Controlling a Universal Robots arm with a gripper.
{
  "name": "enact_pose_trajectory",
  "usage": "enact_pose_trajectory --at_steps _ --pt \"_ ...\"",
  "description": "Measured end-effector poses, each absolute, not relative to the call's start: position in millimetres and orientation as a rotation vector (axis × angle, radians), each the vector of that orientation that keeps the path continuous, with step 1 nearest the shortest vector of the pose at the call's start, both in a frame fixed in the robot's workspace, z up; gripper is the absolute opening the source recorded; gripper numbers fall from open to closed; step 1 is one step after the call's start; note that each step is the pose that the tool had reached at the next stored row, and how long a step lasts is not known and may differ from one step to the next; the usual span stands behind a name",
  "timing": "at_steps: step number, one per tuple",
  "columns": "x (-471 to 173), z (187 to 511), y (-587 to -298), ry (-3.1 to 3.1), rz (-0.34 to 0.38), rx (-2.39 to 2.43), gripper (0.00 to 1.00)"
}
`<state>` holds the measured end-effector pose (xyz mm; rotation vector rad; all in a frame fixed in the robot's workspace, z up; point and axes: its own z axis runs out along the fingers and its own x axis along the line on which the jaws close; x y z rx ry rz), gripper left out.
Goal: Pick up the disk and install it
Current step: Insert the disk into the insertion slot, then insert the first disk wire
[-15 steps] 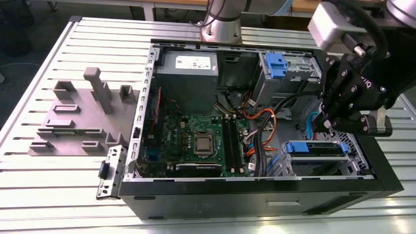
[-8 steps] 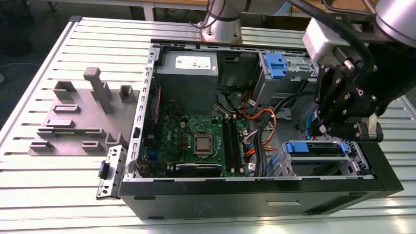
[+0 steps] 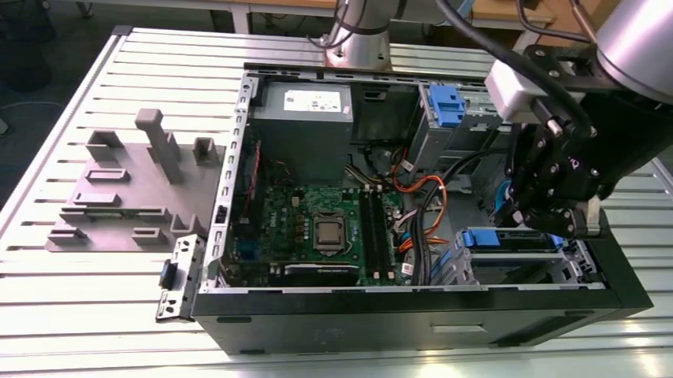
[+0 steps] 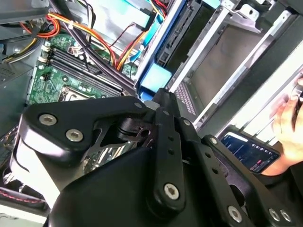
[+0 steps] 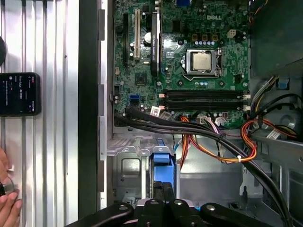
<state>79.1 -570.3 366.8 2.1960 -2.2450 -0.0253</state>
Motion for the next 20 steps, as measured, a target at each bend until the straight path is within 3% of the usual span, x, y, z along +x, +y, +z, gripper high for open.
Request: enact_pose_trajectory --at_steps 20 --pt "81.2 361.9 -570.4 -2.249 -0.034 2.200 0.11"
